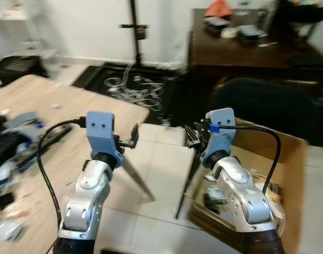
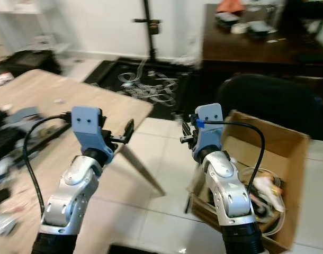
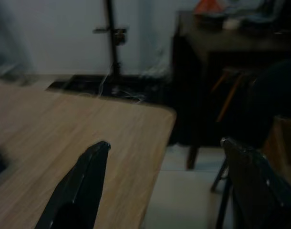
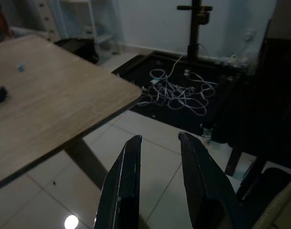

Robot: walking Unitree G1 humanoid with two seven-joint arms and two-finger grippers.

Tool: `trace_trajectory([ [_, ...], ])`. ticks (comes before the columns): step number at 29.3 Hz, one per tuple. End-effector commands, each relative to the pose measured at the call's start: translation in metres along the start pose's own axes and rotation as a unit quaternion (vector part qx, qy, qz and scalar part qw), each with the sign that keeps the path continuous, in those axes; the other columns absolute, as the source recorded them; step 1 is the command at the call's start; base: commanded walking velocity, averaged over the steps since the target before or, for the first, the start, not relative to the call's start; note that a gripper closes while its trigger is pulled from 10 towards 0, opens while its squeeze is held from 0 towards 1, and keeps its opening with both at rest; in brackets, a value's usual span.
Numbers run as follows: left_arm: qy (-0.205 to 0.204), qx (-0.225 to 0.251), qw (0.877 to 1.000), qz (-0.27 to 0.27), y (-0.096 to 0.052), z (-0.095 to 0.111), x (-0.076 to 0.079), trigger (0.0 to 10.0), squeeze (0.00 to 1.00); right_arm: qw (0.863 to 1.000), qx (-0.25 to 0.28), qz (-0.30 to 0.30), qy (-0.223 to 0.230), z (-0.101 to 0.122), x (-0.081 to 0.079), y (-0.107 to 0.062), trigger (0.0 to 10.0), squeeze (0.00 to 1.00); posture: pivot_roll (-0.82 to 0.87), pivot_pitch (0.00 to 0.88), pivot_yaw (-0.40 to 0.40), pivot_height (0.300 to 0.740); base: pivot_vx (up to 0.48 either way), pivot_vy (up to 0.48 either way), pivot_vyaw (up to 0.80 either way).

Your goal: Picking trash to rubbish bin

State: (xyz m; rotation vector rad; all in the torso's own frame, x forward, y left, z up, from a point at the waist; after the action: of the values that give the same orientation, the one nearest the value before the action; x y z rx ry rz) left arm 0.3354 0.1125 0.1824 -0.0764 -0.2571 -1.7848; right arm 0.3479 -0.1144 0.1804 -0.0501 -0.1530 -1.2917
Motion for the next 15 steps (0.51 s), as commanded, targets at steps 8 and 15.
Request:
trace_trajectory([
  [8,0.003,-0.006,1.000,0.001,-0.0007,-0.0006,-0.0015,10.0,0.00,1.000,-0.005,0.001,-0.001,-0.0012,-0.0014,-0.0007,10.0,0.00,-0.01,0.071,0.051,0.740,0.000,0.000,0.80],
  [15,0.003,-0.006,1.000,0.001,-0.0012,-0.0012,-0.0011,10.0,0.00,1.000,-0.007,0.001,-0.002,-0.0019,-0.0011,-0.0006,10.0,0.00,-0.01,0.071,0.051,0.740,0.000,0.000,0.80],
])
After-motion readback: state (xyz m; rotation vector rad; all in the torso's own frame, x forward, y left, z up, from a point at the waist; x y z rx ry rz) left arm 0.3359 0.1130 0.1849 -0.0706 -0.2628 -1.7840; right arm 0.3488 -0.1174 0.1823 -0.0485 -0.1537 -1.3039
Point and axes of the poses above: a point about 5 cm out from each wrist's last joint towards the gripper, its own y axis pointing out of the wrist towards the gripper, its own z axis along the axis of the wrist's last joint, x = y × z, the point moved 4 cm from there along y, pointing out of the wrist towards the gripper, and after that the axes turned 7 degrees about -y, right-handed, at the moved point
